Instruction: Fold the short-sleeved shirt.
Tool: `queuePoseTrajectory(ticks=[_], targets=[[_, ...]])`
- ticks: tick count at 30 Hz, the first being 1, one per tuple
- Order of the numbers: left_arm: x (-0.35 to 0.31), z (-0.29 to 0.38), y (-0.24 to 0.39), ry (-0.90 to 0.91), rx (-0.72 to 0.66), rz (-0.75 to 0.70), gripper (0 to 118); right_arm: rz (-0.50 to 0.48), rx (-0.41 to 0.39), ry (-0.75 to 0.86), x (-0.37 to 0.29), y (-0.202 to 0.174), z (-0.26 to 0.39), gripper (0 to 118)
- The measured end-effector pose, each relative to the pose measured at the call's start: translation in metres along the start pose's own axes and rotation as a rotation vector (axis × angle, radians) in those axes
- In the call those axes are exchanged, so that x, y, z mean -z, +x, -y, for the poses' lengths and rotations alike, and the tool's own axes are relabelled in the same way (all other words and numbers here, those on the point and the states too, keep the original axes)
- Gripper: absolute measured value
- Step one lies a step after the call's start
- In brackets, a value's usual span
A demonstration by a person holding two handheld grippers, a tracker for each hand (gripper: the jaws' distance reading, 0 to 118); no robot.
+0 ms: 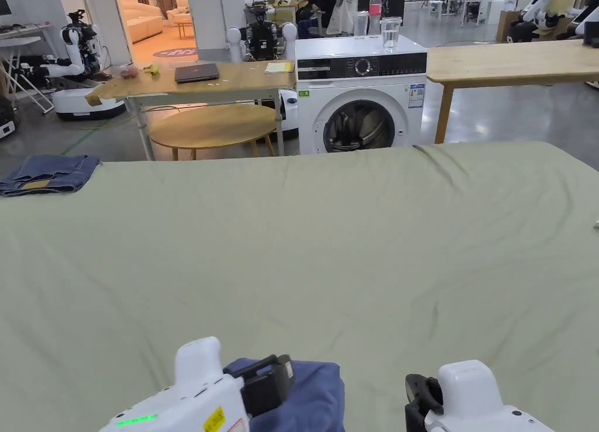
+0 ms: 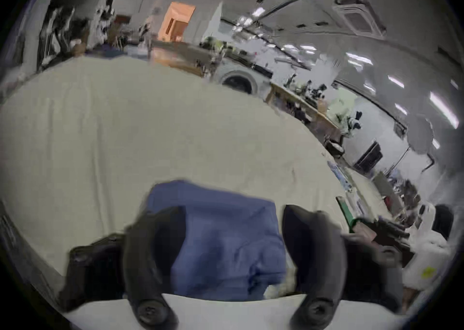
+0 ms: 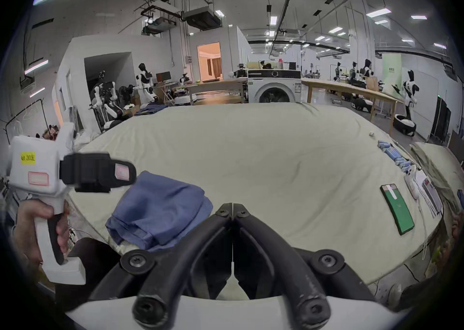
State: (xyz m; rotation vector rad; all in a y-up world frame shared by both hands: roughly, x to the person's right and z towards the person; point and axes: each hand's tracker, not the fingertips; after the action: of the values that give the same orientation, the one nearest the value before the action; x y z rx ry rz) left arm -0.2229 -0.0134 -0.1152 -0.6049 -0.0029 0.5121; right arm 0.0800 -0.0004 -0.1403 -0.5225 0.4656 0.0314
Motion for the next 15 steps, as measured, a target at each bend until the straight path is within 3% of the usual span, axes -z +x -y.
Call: queuePoseTrajectory(ticks=[1, 3, 6, 11, 15], targets=[[0.006, 0.007, -0.006, -0.039, -0.02, 0.041, 71, -0.006, 0.001, -0.005, 0.002, -0.001, 0.001, 0], [0.015, 0.021, -0.007, -0.117, -0.021, 0.116, 15, -0.015, 0.002, -0.017, 0.006, -0.002, 0.002, 0], [0.037, 0.048, 0.01, -0.217, -0.005, 0.262, 10, -0.029, 0.004, -0.038, 0.013, -0.003, 0.003, 0], [0.082, 0.07, 0.033, -0.259, 0.025, 0.206, 10, -0.042, 0.001, -0.07, 0.018, -0.004, 0.003, 0], [0.056, 0.052, 0.021, -0.2, 0.015, 0.209, 10, -0.085, 0.006, -0.091, 0.031, -0.013, 0.0, 0]])
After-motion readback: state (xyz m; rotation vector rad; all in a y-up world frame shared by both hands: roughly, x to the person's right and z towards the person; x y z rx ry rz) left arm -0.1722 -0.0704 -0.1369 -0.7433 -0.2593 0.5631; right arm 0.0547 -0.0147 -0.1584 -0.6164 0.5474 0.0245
